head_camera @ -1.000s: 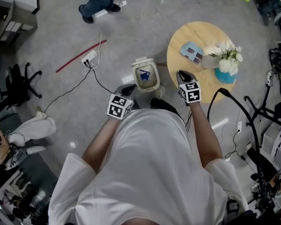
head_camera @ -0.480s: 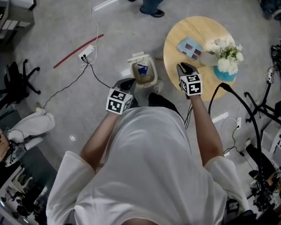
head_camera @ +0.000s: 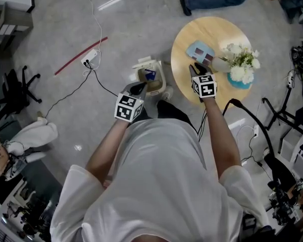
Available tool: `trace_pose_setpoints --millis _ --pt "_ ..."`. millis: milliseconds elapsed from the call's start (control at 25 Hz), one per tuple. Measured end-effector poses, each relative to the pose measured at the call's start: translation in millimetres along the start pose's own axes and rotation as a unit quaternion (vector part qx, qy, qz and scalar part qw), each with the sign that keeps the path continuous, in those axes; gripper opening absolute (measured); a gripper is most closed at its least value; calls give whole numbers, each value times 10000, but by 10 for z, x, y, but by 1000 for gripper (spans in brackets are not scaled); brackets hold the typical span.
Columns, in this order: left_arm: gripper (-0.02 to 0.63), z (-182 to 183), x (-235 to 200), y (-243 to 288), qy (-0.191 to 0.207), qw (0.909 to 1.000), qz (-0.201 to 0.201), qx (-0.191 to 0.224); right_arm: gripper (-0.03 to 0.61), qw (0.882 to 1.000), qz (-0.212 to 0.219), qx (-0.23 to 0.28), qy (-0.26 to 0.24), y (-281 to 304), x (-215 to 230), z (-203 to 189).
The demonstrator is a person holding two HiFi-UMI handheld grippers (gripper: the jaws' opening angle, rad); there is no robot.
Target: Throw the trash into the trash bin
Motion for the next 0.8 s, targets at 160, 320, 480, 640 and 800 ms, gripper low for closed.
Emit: trace_pose_setpoints --millis 160,320,480,640,800 --pt "5 53 -5 102 -9 10000 -45 1 110 9999 -79 -113 -52 153 166 18" --pt "5 40 -40 160 1 9999 -78 -113 121 9997 -136 -188 -40 262 302 91" --pt "5 27 -122 196 -27 9998 -19 -204 133 9998 -100 -191 -48 392 348 148" --pt "5 76 -128 310 -85 9998 -29 -200 138 9995 -127 -261 -115 507 473 149" --pt "5 113 -126 400 -96 9997 -57 -200 150 9988 -167 -423 -159 629 567 102"
Point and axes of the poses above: the fingertips, and each gripper's own axes: y forward along the fingers, x to its right, z out of its top, the point moved 1 cm from there along -y, backward along the fingers, and after that the axes turned 4 degrees about -z, right-handed, at the moved point
